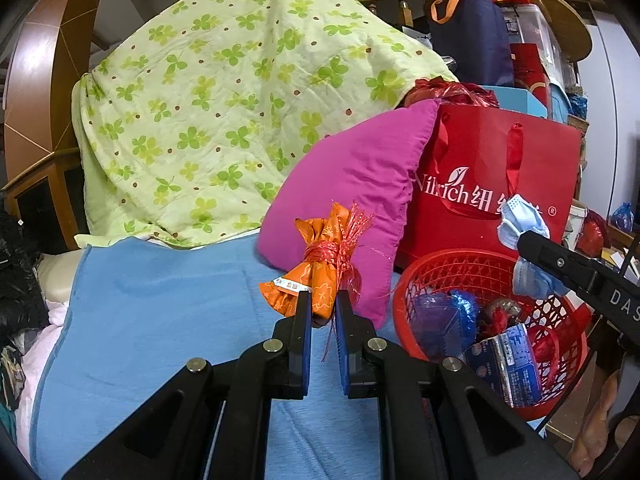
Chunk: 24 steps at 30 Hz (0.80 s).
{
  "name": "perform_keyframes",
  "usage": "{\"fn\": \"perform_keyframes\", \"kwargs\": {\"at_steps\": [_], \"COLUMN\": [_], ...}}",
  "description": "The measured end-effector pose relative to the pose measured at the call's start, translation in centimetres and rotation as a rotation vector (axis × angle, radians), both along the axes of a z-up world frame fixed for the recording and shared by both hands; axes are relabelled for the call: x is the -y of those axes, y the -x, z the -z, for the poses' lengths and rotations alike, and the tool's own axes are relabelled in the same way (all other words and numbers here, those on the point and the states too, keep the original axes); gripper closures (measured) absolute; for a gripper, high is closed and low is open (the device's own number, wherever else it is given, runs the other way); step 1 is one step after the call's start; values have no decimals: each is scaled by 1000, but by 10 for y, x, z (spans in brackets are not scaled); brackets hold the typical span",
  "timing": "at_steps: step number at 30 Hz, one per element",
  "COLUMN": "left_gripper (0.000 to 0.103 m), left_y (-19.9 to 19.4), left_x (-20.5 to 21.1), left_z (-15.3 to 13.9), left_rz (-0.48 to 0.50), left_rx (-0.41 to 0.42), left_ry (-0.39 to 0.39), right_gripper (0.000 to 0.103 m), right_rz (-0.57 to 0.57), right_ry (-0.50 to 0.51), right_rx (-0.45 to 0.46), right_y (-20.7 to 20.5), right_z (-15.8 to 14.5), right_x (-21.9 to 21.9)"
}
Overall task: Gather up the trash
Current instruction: 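Carry the orange wrapper and tissue wad over the red mesh basket with both tools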
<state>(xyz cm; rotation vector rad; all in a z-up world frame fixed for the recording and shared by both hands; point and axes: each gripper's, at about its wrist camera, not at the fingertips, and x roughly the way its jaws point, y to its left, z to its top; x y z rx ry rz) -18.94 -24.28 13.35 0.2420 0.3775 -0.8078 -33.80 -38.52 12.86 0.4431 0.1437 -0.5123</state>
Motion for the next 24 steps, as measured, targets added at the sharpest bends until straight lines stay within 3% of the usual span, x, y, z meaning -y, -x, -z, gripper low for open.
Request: {"fn": "perform_keyframes", "kwargs": {"at_steps": [24], "left_gripper": [91], "left_y": [16], "left_x": [37], "left_z": [10], "left_rz": [78], "left_rx": [-35], "left_ry": [13], "right_gripper": [73], "right_rz": [53], "right_ry": [-18], "right_rx": [30], "right_y": [17], "right_z": [-3], "right_x": [15]}}
